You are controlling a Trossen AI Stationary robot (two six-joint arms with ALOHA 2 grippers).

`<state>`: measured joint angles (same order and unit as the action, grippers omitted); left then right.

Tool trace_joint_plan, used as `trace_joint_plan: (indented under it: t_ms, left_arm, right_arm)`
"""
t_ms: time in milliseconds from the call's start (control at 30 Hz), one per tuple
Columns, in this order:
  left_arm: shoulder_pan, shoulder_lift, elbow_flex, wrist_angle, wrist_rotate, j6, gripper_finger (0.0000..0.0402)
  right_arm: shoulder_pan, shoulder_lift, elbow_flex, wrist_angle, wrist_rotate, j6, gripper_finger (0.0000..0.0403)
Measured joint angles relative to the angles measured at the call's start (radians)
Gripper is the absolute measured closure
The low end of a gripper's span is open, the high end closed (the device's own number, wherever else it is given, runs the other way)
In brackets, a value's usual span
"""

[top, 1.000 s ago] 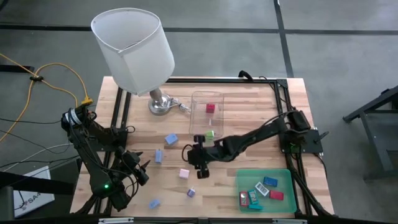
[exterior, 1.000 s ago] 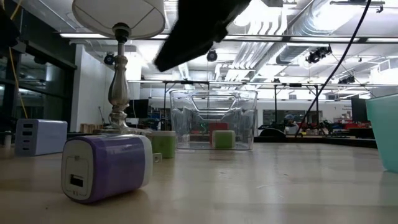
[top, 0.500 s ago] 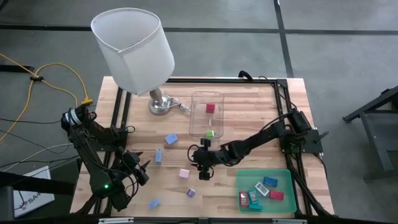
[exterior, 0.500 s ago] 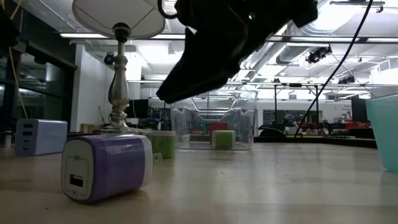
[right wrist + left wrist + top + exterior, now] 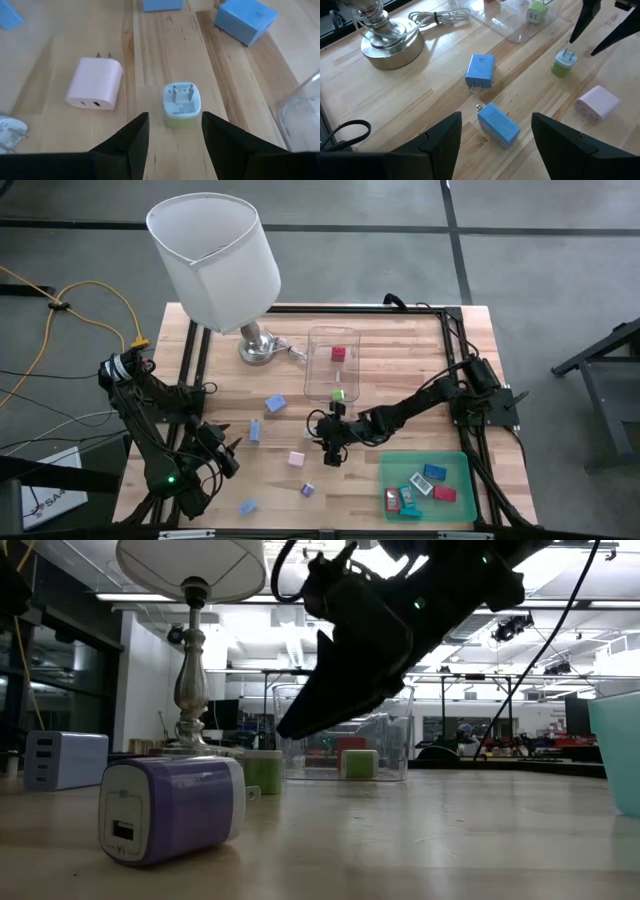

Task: Pick & Place Office items
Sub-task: Put the green charger adapter into the transparent bin

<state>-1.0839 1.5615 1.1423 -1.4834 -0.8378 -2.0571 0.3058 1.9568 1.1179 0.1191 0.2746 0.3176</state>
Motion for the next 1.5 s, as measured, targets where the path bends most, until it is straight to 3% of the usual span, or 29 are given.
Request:
trace_joint_plan:
  t_ms: [233, 600, 1500]
  left_arm:
    - [0.0, 0.0, 0.0, 0.0, 0.0, 0.0, 0.017]
    - [0.0, 0.0, 0.0, -0.001, 0.0, 0.0, 0.017]
    - [0.0, 0.0, 0.0, 0.0, 0.0, 0.0, 0.017]
  right_arm:
    - [-0.007, 0.039, -0.01, 0.011, -0.016, 0.022, 0.0231]
    - [-0.011, 0.073, -0.008, 0.055, 0.004, 0.02, 0.0183]
    - [-0.066, 0.097, -0.007, 0.156, -0.099, -0.066, 0.0188]
